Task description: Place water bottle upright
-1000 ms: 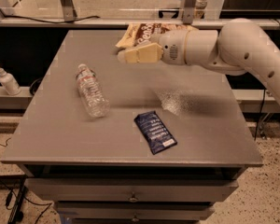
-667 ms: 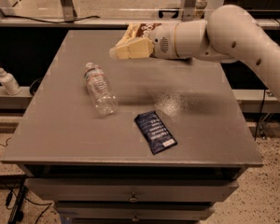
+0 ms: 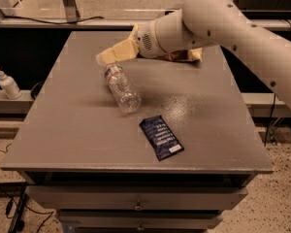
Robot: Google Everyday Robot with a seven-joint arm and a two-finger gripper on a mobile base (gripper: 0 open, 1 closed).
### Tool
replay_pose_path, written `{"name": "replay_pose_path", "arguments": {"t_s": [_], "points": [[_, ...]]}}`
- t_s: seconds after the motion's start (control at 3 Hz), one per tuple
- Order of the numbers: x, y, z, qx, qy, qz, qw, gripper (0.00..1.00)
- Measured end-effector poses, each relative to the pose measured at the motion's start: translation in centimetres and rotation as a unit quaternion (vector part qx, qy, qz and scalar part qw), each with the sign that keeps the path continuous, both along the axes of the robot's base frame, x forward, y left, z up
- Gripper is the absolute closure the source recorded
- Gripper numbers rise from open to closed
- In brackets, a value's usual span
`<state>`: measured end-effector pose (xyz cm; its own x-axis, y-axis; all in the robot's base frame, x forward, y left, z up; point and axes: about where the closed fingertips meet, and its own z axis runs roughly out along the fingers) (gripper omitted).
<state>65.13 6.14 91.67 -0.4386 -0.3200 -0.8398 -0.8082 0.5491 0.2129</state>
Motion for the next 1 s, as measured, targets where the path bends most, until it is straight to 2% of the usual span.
{"name": "replay_pose_path", "arguments": {"t_s": [0.33,0.67,1.0], "points": [[-0.1,0.5,-1.2,-0.038,0.021,-0.008,0.999,0.0],[-0.5,1.1,-1.5,-0.084,0.028,-0.002,0.996,0.0],[-1.2,2.3,-1.5,-0.132,0.032,0.014,0.9906,0.0]]}}
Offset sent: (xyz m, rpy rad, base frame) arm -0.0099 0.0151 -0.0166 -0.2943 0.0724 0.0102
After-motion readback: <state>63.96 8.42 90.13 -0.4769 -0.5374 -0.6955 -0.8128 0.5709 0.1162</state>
